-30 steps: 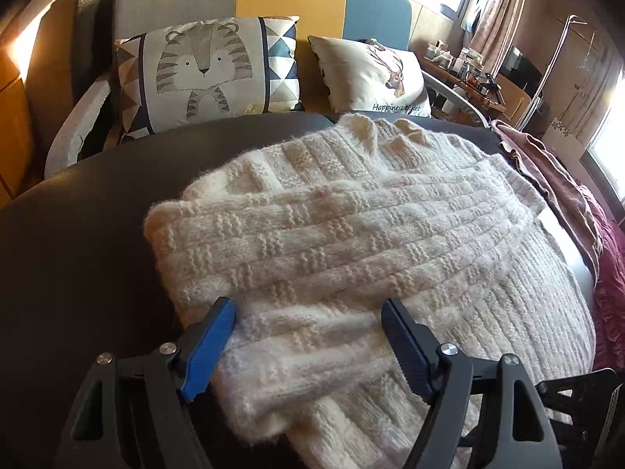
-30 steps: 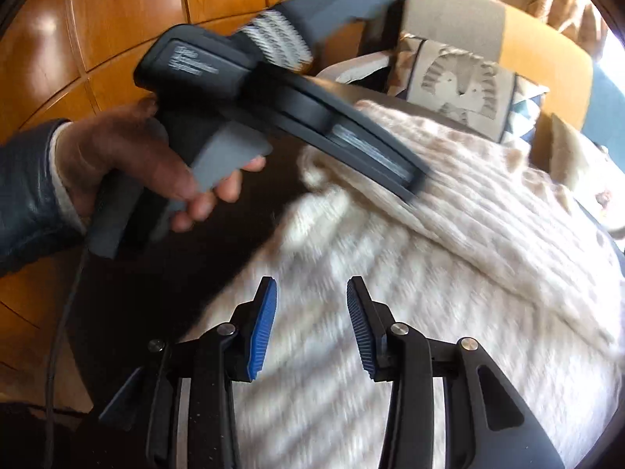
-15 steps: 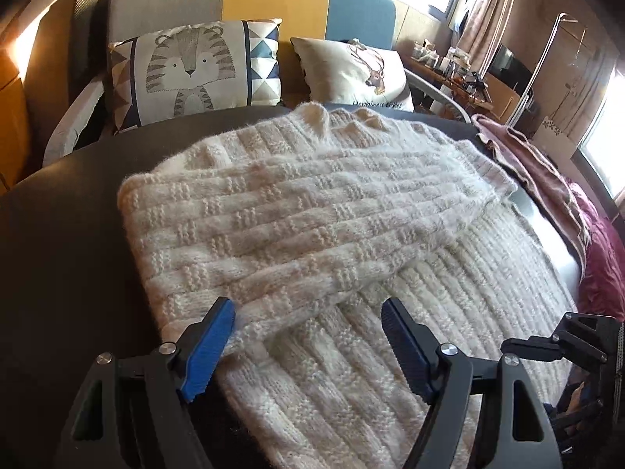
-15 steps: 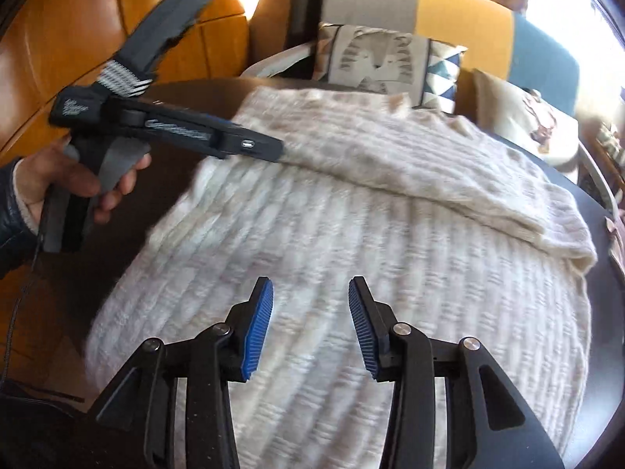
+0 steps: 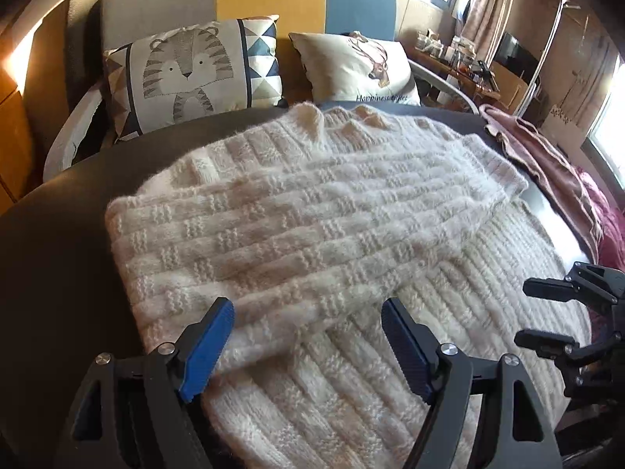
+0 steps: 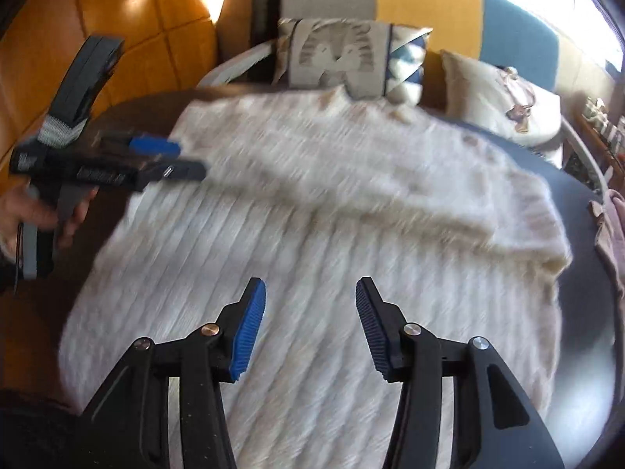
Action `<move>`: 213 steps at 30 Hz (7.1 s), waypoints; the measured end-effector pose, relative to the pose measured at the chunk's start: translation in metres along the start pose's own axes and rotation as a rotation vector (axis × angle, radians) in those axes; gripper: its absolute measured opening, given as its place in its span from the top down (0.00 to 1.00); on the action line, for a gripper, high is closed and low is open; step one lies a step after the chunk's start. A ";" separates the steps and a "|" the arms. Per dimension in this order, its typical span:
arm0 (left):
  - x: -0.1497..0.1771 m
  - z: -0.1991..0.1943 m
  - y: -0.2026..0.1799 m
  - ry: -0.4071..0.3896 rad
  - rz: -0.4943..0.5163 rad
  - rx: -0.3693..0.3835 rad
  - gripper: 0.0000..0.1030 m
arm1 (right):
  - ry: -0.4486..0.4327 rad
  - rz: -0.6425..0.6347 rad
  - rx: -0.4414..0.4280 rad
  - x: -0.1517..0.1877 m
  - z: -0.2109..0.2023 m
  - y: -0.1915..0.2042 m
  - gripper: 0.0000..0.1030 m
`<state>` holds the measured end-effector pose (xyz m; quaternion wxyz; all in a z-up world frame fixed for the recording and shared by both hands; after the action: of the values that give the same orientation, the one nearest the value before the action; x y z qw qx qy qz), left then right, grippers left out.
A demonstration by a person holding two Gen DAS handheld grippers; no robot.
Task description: Fold clothes
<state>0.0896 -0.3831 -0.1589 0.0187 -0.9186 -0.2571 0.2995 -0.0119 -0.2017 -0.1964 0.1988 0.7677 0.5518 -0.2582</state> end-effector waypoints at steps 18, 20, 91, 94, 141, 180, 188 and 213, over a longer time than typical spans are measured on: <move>-0.038 0.056 0.031 -0.060 -0.127 -0.109 0.18 | 0.049 0.092 0.120 -0.050 0.057 -0.092 0.38; -0.045 0.060 0.033 -0.056 -0.133 -0.118 0.18 | 0.054 0.100 0.123 -0.055 0.060 -0.094 0.37; -0.037 0.066 0.038 -0.054 -0.167 -0.182 0.14 | 0.078 0.245 0.187 -0.002 0.055 -0.135 0.10; -0.035 0.062 0.038 -0.042 -0.153 -0.169 0.15 | 0.087 0.241 0.181 -0.002 0.049 -0.136 0.10; 0.209 -0.100 -0.061 -0.005 -0.118 -0.043 0.22 | -0.077 0.454 0.201 0.225 -0.168 -0.061 0.09; 0.224 -0.086 -0.057 0.021 -0.317 0.078 0.85 | -0.062 0.378 0.071 0.219 -0.146 -0.036 0.78; 0.223 -0.083 -0.063 0.037 -0.291 0.099 0.84 | -0.043 0.382 0.020 0.221 -0.145 -0.037 0.79; 0.223 -0.082 -0.068 0.038 -0.278 0.105 0.89 | -0.032 0.361 0.053 0.216 -0.147 -0.032 0.85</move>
<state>0.2579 -0.2065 -0.1992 0.1130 -0.8774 -0.3656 0.2894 0.0398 0.0559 -0.2139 0.2304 0.8549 0.3949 -0.2451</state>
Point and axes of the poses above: each gripper's, at about its wrist camera, not at the fingertips, and z roughly the way its jaws point, y to its left, x to its underside, the point moved 2 cm from there along z, roughly the way its jaws point, and after that the axes turned 2 degrees about -z, right-handed, at the moved point
